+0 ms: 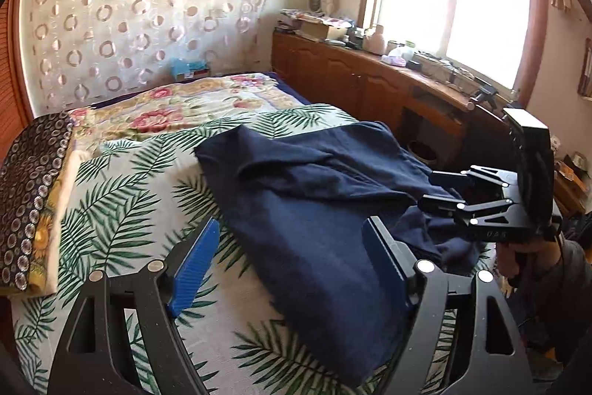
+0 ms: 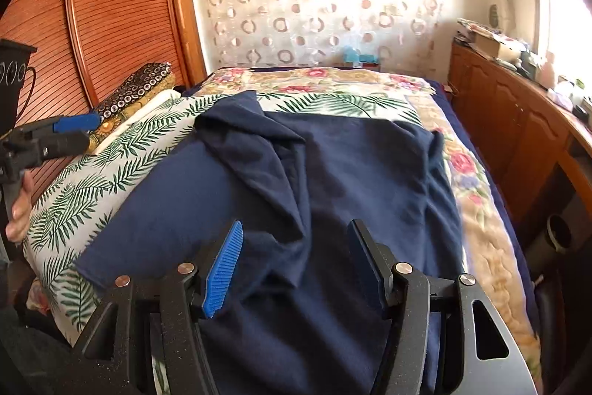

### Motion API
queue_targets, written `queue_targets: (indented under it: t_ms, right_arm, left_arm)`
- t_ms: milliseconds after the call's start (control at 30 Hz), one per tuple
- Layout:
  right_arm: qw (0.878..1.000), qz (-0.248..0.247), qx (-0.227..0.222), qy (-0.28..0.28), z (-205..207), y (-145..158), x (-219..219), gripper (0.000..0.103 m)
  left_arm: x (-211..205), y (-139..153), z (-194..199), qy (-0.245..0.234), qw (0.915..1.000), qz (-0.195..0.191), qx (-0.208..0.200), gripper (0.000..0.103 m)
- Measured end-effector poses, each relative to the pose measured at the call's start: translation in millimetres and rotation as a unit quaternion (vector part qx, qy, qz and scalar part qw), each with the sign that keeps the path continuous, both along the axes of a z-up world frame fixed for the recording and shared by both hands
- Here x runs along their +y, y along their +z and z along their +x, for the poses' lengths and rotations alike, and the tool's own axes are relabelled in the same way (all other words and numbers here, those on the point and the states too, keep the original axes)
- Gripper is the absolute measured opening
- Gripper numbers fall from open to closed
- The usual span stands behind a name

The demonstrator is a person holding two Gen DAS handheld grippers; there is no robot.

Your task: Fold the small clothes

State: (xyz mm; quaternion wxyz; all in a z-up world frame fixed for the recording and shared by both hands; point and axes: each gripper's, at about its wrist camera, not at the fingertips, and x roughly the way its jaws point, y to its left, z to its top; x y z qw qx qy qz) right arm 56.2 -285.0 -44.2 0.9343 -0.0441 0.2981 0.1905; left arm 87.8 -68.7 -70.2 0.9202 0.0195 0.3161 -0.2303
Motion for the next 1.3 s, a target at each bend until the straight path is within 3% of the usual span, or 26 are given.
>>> queue_targets:
  t_ms: [367, 533, 667, 700, 800, 1133, 1233, 1300]
  right_arm:
    - [0.998, -0.022, 0.058, 0.011, 22, -21, 1, 0.060]
    - [0.997, -0.010, 0.074, 0.019, 27, -22, -2, 0.047]
    - [0.997, -0.018, 0.076, 0.029, 32, -21, 9, 0.028]
    - [0.997, -0.020, 0.073, 0.032, 31, -20, 10, 0.018]
    - [0.998, -0.027, 0.048, 0.018, 25, -12, 12, 0.011]
    - [0.996, -0.006, -0.086, -0.003, -37, 48, -5, 0.009]
    - [0.994, -0.021, -0.105, -0.018, -54, 55, -22, 0.009]
    - [0.994, -0.035, -0.094, -0.031, -60, 48, -31, 0.009]
  left_arm:
    - [22, -19, -6, 0.032, 0.9995, 0.005, 0.009, 0.080]
    - [25, -24, -3, 0.036, 0.9992, 0.001, 0.016, 0.080]
    - [26, -27, -3, 0.036, 0.9992, -0.003, 0.019, 0.080]
    - [26, -28, -4, 0.036, 0.9992, -0.004, 0.019, 0.080]
    - [25, -30, -4, 0.035, 0.9991, -0.004, 0.022, 0.080]
    - [19, -32, -5, 0.027, 0.9993, -0.005, 0.025, 0.080]
    - [17, -31, -7, 0.024, 0.9994, -0.009, 0.023, 0.080]
    - [16, -31, -7, 0.021, 0.9994, -0.011, 0.024, 0.080]
